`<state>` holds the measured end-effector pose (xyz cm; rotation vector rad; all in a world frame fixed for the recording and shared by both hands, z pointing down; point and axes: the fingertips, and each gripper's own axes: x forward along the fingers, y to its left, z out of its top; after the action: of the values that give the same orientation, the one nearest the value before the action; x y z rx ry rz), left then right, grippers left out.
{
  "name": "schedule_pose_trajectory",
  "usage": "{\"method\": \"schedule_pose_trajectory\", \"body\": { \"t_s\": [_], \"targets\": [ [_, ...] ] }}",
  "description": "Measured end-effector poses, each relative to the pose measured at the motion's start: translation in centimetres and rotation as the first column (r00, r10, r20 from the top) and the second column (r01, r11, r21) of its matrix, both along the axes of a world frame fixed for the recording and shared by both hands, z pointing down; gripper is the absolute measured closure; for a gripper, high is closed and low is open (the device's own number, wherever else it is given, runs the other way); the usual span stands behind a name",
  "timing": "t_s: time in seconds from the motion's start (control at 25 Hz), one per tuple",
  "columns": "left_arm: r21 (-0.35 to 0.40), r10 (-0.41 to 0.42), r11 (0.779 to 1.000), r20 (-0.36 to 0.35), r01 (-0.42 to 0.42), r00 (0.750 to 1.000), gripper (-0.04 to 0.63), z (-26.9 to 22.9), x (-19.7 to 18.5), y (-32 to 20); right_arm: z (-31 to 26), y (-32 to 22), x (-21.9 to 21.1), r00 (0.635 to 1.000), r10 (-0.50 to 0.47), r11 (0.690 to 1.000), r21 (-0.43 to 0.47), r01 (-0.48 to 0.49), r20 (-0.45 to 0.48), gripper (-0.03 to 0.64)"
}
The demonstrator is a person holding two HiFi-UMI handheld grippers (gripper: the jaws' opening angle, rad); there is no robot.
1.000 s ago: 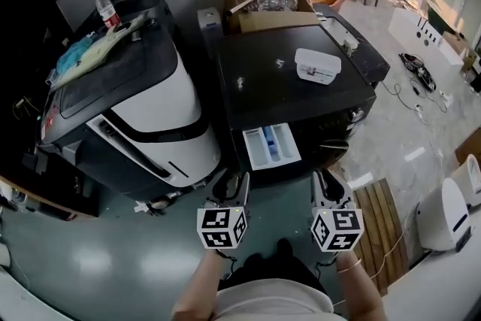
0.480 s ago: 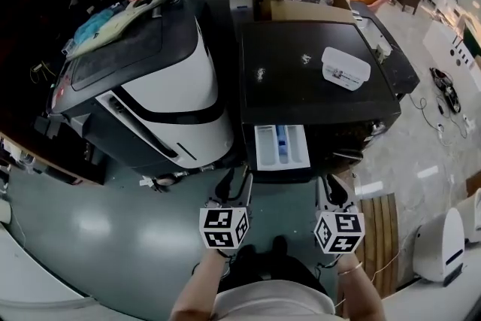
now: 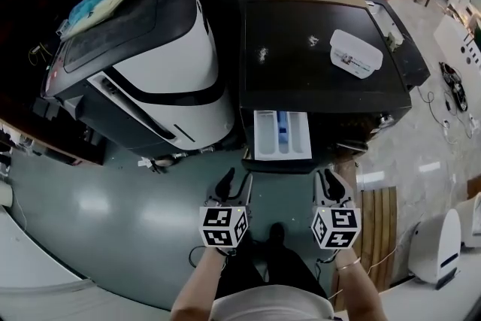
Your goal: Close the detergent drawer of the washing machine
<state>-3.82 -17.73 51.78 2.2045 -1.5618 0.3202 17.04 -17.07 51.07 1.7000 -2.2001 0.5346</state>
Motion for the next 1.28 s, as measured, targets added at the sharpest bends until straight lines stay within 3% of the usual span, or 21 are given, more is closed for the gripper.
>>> {"method": "schedule_pose_trajectory", "body": {
  "t_s": [0.36,1.28],
  "targets": [
    [-0.038,-0.008,0.999,-0.004,0.008,1.000,0.433,2.6,0.3,-0.4,3.5,0.1,-0.6,1.000,-0.018,0.997,-0.080,0.017,-0.010,0.549],
    [-0.065,-0.003,0.998,-0.027,0.001,1.000,0.475,4.2,0.8,-2.0,4.7,-1.5,-0.9,0.999,-0.033,0.995,-0.098,0.029,-0.038,0.549]
  ]
}}
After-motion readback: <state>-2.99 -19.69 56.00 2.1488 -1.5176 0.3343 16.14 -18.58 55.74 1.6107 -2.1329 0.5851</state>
